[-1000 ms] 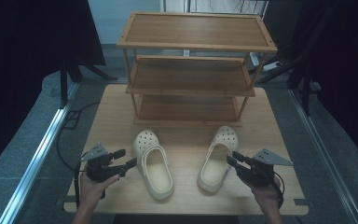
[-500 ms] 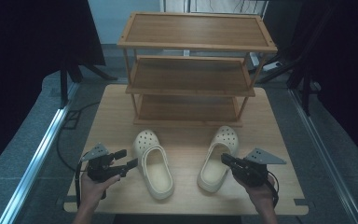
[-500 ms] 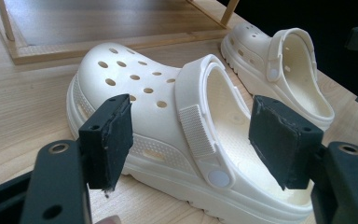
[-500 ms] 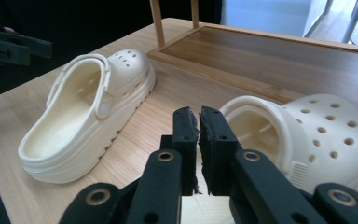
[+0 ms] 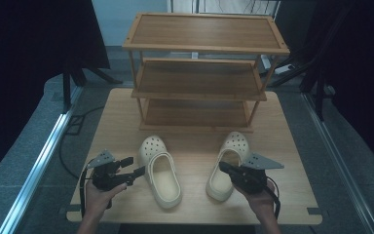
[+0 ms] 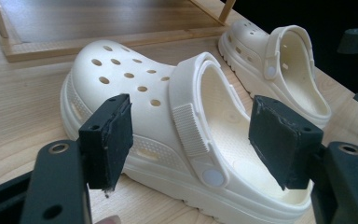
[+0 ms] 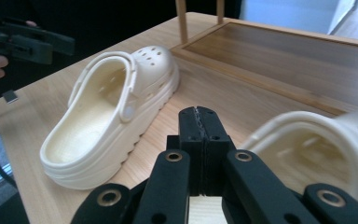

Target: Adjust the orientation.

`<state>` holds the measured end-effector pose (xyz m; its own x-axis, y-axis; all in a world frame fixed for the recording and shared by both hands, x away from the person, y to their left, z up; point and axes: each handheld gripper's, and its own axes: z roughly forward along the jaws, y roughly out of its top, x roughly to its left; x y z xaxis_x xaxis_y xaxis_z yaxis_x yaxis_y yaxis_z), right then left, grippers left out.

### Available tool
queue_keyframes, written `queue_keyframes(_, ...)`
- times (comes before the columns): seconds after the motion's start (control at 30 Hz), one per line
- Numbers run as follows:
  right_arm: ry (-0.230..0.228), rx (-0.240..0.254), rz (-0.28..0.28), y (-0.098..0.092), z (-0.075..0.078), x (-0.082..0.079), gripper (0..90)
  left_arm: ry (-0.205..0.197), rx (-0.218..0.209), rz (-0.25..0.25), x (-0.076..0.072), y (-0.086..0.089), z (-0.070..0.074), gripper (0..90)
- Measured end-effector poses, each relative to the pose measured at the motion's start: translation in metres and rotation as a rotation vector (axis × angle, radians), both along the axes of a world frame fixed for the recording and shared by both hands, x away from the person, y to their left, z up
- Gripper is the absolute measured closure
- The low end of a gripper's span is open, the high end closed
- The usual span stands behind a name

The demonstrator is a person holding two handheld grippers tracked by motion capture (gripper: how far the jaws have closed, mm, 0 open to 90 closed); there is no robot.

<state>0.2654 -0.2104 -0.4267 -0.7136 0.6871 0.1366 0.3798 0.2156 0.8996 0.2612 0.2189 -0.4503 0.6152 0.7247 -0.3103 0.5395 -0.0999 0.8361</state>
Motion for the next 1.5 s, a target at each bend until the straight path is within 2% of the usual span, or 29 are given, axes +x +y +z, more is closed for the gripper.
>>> queue_keyframes(0.23, 0.023, -0.041, 0.071, 0.031, -0.008, 0.001, 89.4, 0.004, 0.001, 0.0, 0.0, -0.001, -0.001, 30.7)
queue_keyframes(0.57, 0.057, -0.09, 0.13, 0.063, -0.022, 0.0, 89.4, -0.006, -0.009, 0.003, -0.002, 0.002, 0.004, 30.7)
queue_keyframes(0.87, 0.09, -0.124, 0.168, 0.081, -0.034, -0.002, 89.3, 0.003, -0.008, -0.001, -0.001, 0.001, 0.003, 30.7)
queue_keyframes(0.97, 0.104, -0.155, 0.188, 0.09, -0.04, -0.006, 89.4, 0.001, -0.007, -0.001, -0.003, 0.001, 0.004, 30.7)
queue_keyframes(1.2, 0.114, -0.194, 0.202, 0.099, -0.045, -0.01, 89.4, 0.002, -0.011, 0.0, -0.003, 0.002, 0.004, 30.8)
queue_keyframes(1.23, 0.114, -0.218, 0.209, 0.103, -0.048, -0.012, 89.4, 0.003, -0.011, 0.0, -0.003, 0.002, 0.004, 30.8)
queue_keyframes(1.37, 0.125, -0.245, 0.228, 0.111, -0.054, -0.014, 89.4, 0.003, -0.01, -0.001, -0.003, 0.002, 0.005, 30.8)
queue_keyframes(1.5, 0.12, -0.247, 0.227, 0.113, -0.054, -0.016, 89.4, 0.003, -0.009, -0.001, -0.003, 0.003, 0.005, 30.8)
